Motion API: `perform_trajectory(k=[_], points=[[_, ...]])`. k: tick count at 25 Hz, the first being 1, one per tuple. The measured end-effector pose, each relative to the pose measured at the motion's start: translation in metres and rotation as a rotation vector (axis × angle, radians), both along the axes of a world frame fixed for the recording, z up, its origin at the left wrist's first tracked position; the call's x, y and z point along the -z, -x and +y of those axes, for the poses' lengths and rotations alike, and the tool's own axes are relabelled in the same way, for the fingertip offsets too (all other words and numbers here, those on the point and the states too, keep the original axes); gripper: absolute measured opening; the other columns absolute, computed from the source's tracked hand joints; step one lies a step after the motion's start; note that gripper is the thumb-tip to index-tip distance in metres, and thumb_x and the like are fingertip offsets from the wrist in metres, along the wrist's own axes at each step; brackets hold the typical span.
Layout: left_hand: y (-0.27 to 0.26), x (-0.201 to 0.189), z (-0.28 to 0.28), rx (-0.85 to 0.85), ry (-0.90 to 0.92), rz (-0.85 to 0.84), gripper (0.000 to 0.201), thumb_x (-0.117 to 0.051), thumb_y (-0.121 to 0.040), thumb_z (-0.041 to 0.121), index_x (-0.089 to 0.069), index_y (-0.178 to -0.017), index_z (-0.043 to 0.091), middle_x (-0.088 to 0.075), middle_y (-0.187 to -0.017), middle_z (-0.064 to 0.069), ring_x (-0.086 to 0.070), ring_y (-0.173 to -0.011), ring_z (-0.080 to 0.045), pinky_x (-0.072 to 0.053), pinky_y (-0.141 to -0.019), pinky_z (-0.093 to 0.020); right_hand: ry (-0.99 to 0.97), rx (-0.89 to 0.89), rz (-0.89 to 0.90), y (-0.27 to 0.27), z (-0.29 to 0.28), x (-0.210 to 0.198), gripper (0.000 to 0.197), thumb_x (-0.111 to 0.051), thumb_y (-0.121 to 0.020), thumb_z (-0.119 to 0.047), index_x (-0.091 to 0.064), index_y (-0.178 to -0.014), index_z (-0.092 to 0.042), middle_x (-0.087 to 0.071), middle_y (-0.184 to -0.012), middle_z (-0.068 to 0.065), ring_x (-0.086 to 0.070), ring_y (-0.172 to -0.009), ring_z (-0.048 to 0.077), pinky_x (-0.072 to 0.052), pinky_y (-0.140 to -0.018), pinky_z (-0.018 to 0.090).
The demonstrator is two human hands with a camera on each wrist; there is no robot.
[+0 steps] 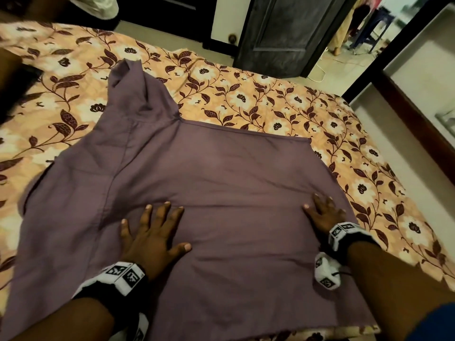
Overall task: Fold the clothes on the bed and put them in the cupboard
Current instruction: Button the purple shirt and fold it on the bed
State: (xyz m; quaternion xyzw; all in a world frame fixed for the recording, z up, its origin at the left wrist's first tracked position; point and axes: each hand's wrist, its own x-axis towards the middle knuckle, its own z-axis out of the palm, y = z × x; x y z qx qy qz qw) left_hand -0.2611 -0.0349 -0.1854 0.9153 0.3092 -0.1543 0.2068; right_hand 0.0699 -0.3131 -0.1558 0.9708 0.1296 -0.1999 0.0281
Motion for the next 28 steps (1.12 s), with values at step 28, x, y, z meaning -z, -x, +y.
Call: perform_trajectory(k=[28], points=[[0.052,-0.062,0.107,-0.107,0.108,-0.216,0.083,-0.024,-0.055,0.094,-0.003,-0.133,0.073,0.011,-0.155,0.026,0.016,-0.146,-0.005,0.006,-0.118,-0.031,0.062,-0.939,0.006,0.021,0.229,-0.029,0.111,0.011,-0.056,-0.094,0.005,-0.151,-0.037,0.018,-0.154,-0.004,0.007,-0.147,0.028,-0.005,-0.116,0.056]])
